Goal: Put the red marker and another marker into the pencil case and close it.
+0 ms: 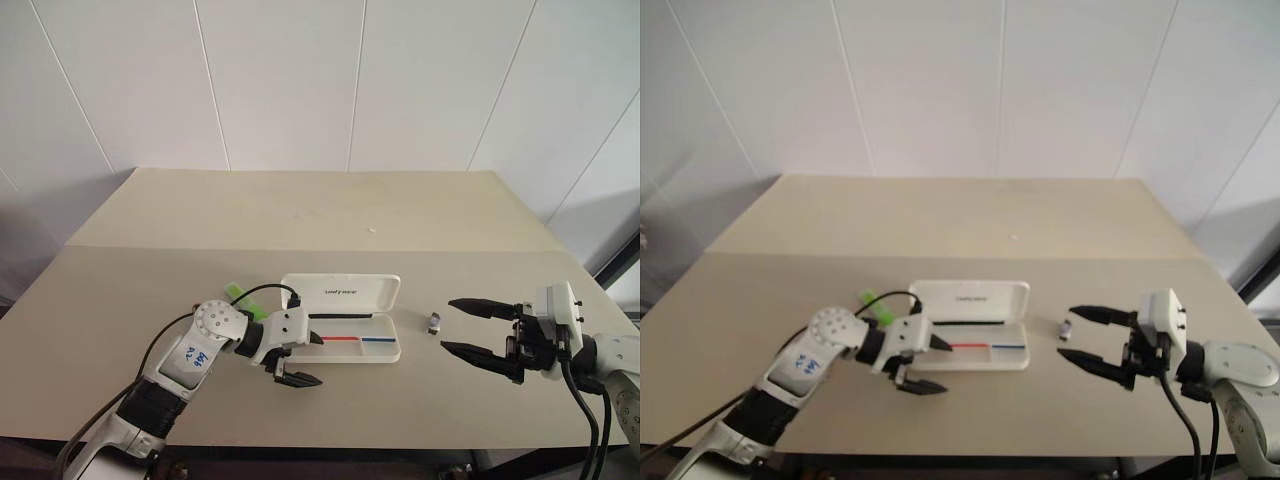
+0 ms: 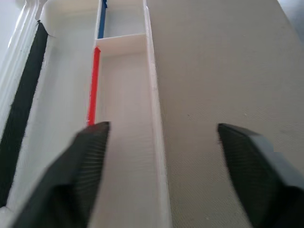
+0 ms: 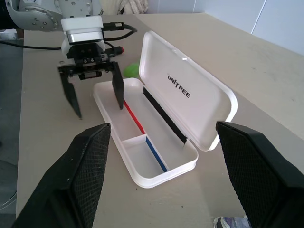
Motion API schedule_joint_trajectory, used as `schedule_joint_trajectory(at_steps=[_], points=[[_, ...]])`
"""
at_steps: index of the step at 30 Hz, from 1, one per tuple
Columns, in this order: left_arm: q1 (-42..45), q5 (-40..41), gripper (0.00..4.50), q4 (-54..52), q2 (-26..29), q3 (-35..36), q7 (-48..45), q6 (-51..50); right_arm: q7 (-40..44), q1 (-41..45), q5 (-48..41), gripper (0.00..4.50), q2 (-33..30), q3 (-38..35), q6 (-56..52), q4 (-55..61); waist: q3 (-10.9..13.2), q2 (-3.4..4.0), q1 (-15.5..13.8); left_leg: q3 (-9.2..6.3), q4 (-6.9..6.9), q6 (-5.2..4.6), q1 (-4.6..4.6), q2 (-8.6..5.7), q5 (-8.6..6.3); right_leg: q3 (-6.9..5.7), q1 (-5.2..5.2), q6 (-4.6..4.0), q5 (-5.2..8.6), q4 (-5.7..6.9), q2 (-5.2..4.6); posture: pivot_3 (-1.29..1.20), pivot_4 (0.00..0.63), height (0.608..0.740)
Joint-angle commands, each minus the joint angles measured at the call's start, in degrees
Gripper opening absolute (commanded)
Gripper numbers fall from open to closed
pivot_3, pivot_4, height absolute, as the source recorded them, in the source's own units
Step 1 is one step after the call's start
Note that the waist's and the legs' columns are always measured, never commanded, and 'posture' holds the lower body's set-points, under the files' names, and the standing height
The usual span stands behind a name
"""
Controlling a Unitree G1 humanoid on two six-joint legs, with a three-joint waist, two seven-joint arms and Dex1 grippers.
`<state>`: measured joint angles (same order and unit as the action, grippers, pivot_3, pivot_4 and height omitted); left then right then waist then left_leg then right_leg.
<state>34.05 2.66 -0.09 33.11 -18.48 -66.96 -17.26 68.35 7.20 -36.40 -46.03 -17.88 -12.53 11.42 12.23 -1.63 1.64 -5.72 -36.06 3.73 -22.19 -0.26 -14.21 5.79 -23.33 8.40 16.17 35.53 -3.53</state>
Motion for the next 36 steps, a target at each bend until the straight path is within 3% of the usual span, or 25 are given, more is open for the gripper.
schedule_joint_trajectory(at_steps=[1, 10, 18, 26, 32, 36], points=[[-0.7, 2.3, 4.48, -5.1, 1.5, 2.4, 0.1, -2.8, 0.2, 0.4, -0.5, 4.50, -1.0, -1.1, 0.1, 1.3, 0.0, 0.00, 0.0, 0.00, 0.00, 0.00, 0.00, 0.00, 0.00, 0.00, 0.00, 0.00, 0.00, 0.00, 0.00, 0.00, 0.150, 0.740], [-5.6, 10.7, 4.48, -16.7, 5.3, 10.3, 1.3, -10.1, 1.3, 1.3, -0.3, 4.50, -1.6, -0.7, 0.0, 0.0, 0.0, 0.00, 0.1, 0.01, 0.06, 0.00, 0.01, 0.03, 0.00, 0.01, -0.01, -0.03, 0.02, -0.01, 0.00, 0.00, 0.150, 0.740], [-9.0, 12.3, 4.48, -28.1, 4.5, 22.3, 19.5, -27.6, 4.8, 3.6, -0.5, 4.50, -2.0, 0.1, 0.4, -3.3, 0.0, -0.01, 0.0, 0.01, -0.01, 0.00, 0.01, 0.02, 0.00, 0.01, 0.01, -0.02, 0.01, -0.02, 0.00, 0.00, 0.150, 0.740], [-7.0, 5.7, 4.48, -32.1, -2.3, 30.5, 44.1, -46.4, 10.0, 9.9, 0.1, 4.50, -1.1, 2.1, 2.7, -11.2, 0.0, -0.02, 0.1, -0.01, -0.05, 0.00, 0.03, 0.02, 0.00, 0.00, 0.01, 0.03, -0.01, 0.01, 0.02, 0.00, 0.150, 0.740], [-5.6, 1.3, 4.48, -32.6, -6.9, 33.0, 55.6, -58.4, 12.7, 15.8, 2.2, 4.50, -0.4, 5.4, 3.9, -17.0, 0.0, -0.02, 0.1, -0.01, -0.02, 0.02, 0.02, 0.00, 0.00, 0.00, 0.00, 0.04, -0.02, 0.00, 0.01, 0.00, 0.150, 0.740], [-7.3, -2.2, 4.48, -33.9, -13.7, 34.5, 63.0, -64.5, 14.8, 19.6, 3.6, 4.50, 0.6, 7.7, 5.1, -21.2, 0.0, -0.02, 0.1, -0.01, -0.02, 0.06, 0.01, -0.02, -0.02, 0.00, 0.01, 0.06, -0.03, -0.02, -0.01, 0.00, 0.150, 0.740]])
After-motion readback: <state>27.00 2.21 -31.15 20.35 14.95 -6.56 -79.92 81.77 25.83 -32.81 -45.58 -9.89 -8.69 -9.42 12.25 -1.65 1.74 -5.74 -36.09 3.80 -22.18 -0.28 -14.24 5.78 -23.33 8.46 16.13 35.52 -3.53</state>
